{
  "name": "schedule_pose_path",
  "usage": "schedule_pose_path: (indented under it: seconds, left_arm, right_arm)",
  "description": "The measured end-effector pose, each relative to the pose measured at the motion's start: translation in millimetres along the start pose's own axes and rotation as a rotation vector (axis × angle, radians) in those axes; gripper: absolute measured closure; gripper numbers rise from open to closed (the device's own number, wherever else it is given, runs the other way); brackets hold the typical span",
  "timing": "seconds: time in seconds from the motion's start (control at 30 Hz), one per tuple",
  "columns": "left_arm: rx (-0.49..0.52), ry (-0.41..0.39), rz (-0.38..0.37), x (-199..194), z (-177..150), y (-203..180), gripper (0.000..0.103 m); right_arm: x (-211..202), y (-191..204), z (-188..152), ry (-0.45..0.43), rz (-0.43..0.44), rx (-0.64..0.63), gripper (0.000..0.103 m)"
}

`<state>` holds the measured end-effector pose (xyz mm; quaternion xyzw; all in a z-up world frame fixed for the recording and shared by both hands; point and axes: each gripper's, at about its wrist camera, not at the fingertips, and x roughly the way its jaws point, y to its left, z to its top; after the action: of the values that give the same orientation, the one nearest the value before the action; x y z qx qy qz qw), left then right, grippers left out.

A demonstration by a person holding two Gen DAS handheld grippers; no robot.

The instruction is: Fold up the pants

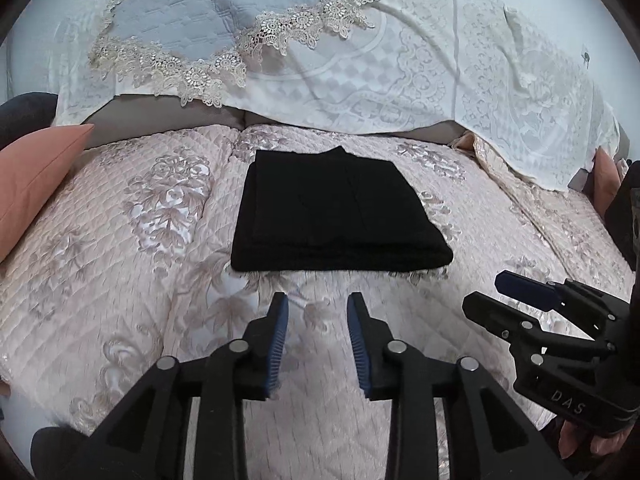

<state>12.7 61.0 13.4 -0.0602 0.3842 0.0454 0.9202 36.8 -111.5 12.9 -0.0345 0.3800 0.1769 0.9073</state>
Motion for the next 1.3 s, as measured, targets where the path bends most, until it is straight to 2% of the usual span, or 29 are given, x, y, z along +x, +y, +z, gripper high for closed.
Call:
schedule_pose_path:
  seconds: [0.1,0.67,0.83,1.3]
  left_arm:
    - [0.002,0.023,0.013,7.3,-6.4,0.7,0.064]
    - [0.006,0.104,0.048,56.2,-26.5,10.4,0.063]
    - [0.015,0.096,0.052,61.3,-26.2,11.9,0.063]
    - [0.037,0.087,0.064,68.5,-25.3,8.6,0.053]
  right_arm:
    - [3.8,3.7,-6.4,0.013,-0.006,-0.005,0.054]
    - [50.4,5.6,-20.8,0.091,-0.055,-0.045,0.053]
    - [61.4,6.1,-20.4,0.103,-0.062,-0.054,0.053]
    - [69.8,6.6,-20.7,0.099,-0.062,-0.053,0.051]
